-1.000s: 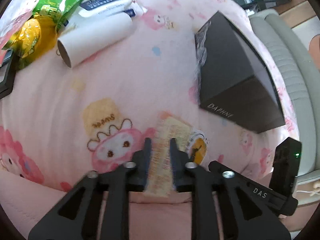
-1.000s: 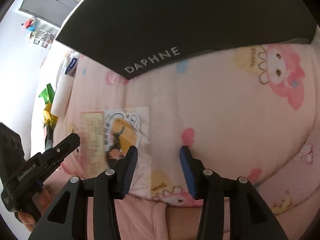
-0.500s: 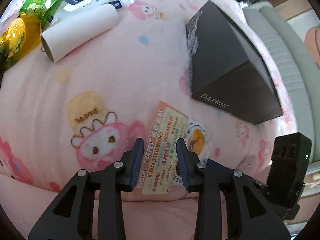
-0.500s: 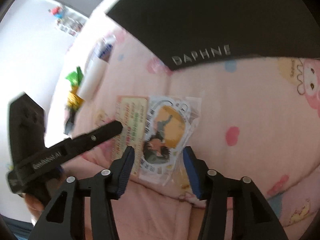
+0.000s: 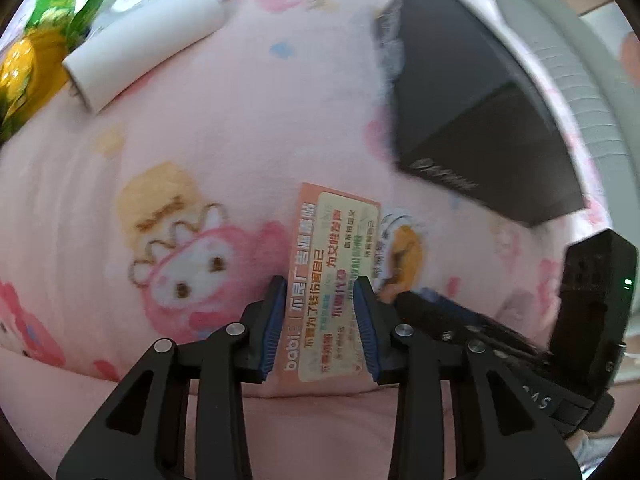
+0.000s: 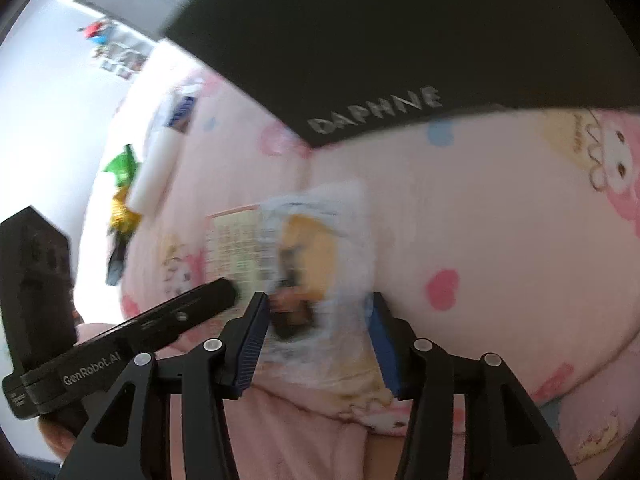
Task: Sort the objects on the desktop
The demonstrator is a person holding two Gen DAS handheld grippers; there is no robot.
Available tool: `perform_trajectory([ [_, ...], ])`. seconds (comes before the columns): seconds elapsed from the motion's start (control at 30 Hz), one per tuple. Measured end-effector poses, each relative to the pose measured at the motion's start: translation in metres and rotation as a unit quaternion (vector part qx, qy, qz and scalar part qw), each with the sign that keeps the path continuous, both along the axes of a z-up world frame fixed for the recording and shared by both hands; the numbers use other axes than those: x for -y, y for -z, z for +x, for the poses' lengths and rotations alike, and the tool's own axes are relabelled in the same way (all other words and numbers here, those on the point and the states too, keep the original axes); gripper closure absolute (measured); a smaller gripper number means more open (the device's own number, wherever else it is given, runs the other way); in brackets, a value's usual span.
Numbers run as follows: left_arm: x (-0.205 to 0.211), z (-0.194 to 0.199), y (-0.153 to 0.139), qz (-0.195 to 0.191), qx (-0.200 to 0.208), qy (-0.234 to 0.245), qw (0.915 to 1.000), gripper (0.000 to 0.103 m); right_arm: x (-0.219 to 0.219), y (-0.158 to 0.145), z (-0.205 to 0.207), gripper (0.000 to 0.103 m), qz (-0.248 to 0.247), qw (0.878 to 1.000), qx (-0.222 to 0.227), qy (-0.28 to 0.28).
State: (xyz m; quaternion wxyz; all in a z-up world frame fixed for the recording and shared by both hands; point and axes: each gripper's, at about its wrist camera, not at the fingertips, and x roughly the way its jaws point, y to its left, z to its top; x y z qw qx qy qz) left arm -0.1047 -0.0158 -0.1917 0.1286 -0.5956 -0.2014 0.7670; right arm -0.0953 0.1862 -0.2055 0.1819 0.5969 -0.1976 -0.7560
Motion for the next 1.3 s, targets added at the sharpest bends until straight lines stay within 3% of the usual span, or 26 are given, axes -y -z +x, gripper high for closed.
perform_trajectory([
  [0.17,0.002,0.010,-0.024,0.031,-0.043,-0.002,0.9986,0.066,-0.010,-0.019,0.008,0.063,-0.037,0.999,-0.024,0.000],
  [0.27,0.001,0.009,-0.044,0.051,-0.061,-0.001,0.9968,0.067,-0.017,-0.053,0.015,0.065,-0.047,0.997,-0.058,0.003],
  [0.37,-0.008,0.002,-0.077,0.044,-0.093,0.010,0.9946,0.068,-0.011,-0.089,0.006,0.065,-0.053,0.994,-0.099,0.015],
  [0.5,-0.018,-0.029,-0.126,0.061,-0.142,0.023,0.9877,0.068,-0.024,-0.143,-0.013,0.065,-0.018,0.987,-0.161,0.000],
  [0.57,-0.024,-0.053,-0.146,0.069,-0.158,0.026,0.9847,0.068,-0.035,-0.163,-0.033,0.065,-0.024,0.984,-0.175,0.004],
  [0.7,-0.042,-0.102,-0.160,0.070,-0.157,0.032,0.9846,0.068,-0.058,-0.188,-0.076,0.065,-0.025,0.982,-0.189,0.005],
  [0.83,-0.066,-0.144,-0.152,0.060,-0.141,0.043,0.9873,0.068,-0.059,-0.186,-0.117,0.065,-0.006,0.983,-0.184,0.003],
  [0.93,-0.084,-0.163,-0.133,0.051,-0.116,0.050,0.9907,0.068,-0.062,-0.166,-0.134,0.065,-0.002,0.985,-0.171,0.016],
  [1.1,-0.113,-0.176,-0.099,0.021,-0.081,0.066,0.9943,0.068,-0.080,-0.120,-0.148,0.063,0.009,0.993,-0.107,0.041],
  [1.3,-0.133,-0.174,-0.079,-0.022,-0.052,0.063,0.9964,0.070,-0.084,-0.099,-0.156,0.063,0.040,0.996,-0.068,0.045],
])
